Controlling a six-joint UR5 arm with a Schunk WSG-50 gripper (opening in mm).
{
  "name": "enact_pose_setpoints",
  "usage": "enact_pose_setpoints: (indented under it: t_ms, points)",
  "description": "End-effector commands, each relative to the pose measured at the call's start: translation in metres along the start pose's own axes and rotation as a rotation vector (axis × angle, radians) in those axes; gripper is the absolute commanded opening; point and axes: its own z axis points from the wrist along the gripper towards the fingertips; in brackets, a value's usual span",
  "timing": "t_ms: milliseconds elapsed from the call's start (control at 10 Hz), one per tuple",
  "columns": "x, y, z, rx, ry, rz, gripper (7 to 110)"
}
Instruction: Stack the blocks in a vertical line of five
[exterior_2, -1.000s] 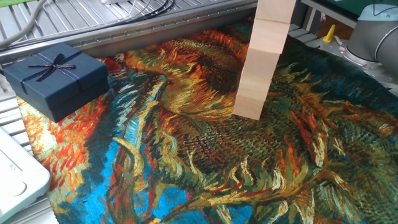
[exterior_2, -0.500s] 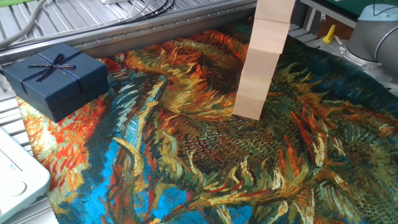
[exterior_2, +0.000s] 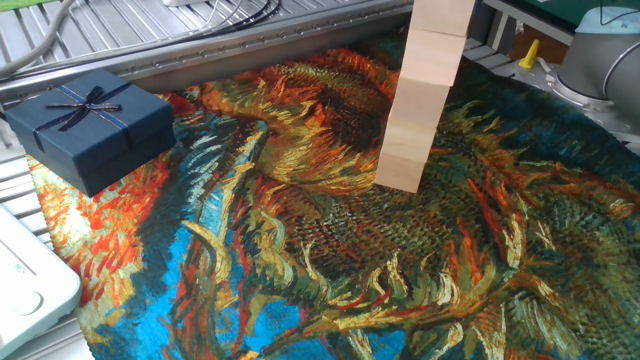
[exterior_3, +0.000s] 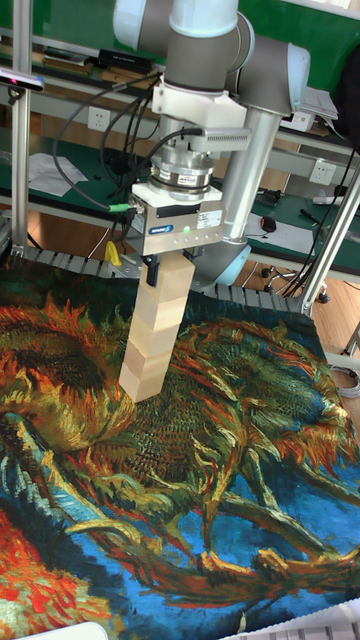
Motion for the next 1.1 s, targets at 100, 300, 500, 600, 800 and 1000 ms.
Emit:
enact_pose_setpoints:
  t_ms: [100, 300, 500, 600, 800, 1000]
  points:
    - [-0.0030, 0.0035, -0.0015, -0.015, -0.013, 0.005, 7]
    - [-0.0036, 0.0036, -0.0015, -0.015, -0.015, 0.005, 7]
    - [-0.0043, 0.0039, -0.0017, -0.015, -0.017, 0.006, 7]
    - [-0.0041, 0.0036, -0.0016, -0.014, -0.016, 0.007, 7]
    - [-0.0038, 0.0018, -0.0016, -0.007, -0.015, 0.007, 7]
    - [-0.0044, 0.0021, -0.0019, -0.012, -0.016, 0.001, 7]
